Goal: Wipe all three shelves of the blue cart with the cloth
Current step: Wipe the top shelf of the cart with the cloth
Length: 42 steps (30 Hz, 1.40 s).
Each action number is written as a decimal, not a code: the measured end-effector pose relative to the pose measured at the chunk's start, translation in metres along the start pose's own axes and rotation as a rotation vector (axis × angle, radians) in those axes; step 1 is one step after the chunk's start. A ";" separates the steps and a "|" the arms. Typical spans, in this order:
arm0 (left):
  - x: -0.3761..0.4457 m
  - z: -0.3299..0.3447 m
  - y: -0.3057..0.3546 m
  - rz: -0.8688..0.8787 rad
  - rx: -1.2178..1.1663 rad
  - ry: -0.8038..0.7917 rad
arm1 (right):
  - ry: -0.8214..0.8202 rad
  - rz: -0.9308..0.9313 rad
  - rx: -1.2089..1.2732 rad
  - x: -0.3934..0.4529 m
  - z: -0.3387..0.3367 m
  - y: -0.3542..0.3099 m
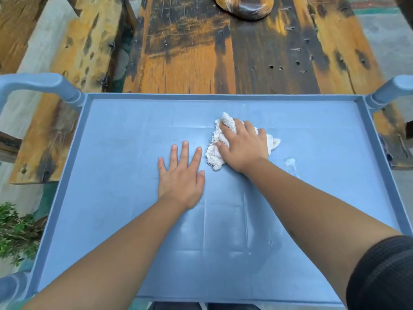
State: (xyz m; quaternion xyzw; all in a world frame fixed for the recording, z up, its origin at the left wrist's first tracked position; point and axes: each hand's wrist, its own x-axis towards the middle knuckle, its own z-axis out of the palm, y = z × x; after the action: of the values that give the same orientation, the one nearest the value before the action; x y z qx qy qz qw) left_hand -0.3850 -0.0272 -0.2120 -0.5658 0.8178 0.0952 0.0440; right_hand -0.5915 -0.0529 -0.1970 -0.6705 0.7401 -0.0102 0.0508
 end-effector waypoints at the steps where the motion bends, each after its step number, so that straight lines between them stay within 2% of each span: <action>1: 0.001 0.000 0.000 -0.002 -0.001 0.003 | 0.000 -0.017 -0.002 -0.012 0.001 -0.003; 11: 0.000 -0.003 0.000 -0.004 0.013 -0.001 | -0.093 -0.036 0.065 -0.127 0.004 -0.027; 17: 0.002 -0.004 -0.001 -0.010 0.008 -0.001 | -0.089 -0.084 0.088 -0.182 0.014 -0.034; 21: 0.004 -0.002 -0.001 -0.021 0.015 0.005 | -0.069 -0.058 0.078 -0.154 0.017 -0.035; 35: 0.005 0.001 -0.002 -0.036 0.022 0.007 | -0.036 0.128 0.075 0.057 0.000 0.011; 42: 0.004 0.000 -0.003 -0.025 0.016 0.002 | -0.013 0.162 0.077 0.069 0.003 0.022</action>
State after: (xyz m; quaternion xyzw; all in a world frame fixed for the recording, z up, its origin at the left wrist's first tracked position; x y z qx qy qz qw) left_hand -0.3836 -0.0314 -0.2133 -0.5756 0.8115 0.0876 0.0487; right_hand -0.6192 -0.1195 -0.2056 -0.6060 0.7907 -0.0301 0.0818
